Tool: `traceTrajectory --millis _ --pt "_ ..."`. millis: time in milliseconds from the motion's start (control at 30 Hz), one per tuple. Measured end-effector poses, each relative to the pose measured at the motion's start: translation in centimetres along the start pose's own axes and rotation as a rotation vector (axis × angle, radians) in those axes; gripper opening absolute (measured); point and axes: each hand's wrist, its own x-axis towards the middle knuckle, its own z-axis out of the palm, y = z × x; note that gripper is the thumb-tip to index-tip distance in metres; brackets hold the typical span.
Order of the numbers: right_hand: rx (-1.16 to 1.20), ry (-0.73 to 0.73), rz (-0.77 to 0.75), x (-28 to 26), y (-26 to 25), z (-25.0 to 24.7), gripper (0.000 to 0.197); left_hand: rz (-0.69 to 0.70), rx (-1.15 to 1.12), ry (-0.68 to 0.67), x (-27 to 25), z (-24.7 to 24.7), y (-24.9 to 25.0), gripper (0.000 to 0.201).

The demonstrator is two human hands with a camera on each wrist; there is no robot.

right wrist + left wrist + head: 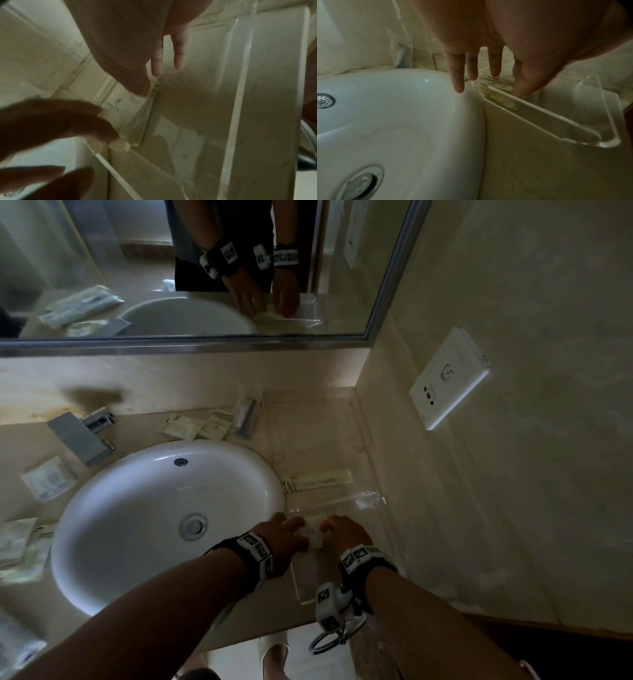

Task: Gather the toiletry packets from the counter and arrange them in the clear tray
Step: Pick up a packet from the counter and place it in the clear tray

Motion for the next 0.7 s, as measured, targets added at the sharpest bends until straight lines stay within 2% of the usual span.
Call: traceTrajectory --millis 200,333,467,567,633,700 --pt "-0.054 -0.038 0.010 -0.2 -0.8 -0.1 0.039 0.036 0.126 -0.077 0.5 -0.3 -0.4 0.063" --pt "-0.072 0.005 0.067 -0.3 -1.3 0.3 0.043 0.092 0.200 0.046 0.6 0.5 -0.6 0.056" --pt "-0.023 0.022 0.122 -0.2 -1.2 0.6 0.051 0.161 0.232 0.100 0.3 -0.2 -0.5 0.040" --pt "-0.070 0.042 0.163 -0.2 -1.3 0.8 0.058 0.155 0.233 0.047 0.4 0.0 -0.7 0.038" --pt "-0.104 0.098 0.166 -0.3 -1.5 0.8 0.055 0.137 0.225 -0.001 0.6 0.2 -0.7 0.039" --pt "-0.156 0.157 0.092 -0.4 -1.7 1.0 0.047 0.123 0.198 -0.025 0.8 0.5 -0.7 0.042"
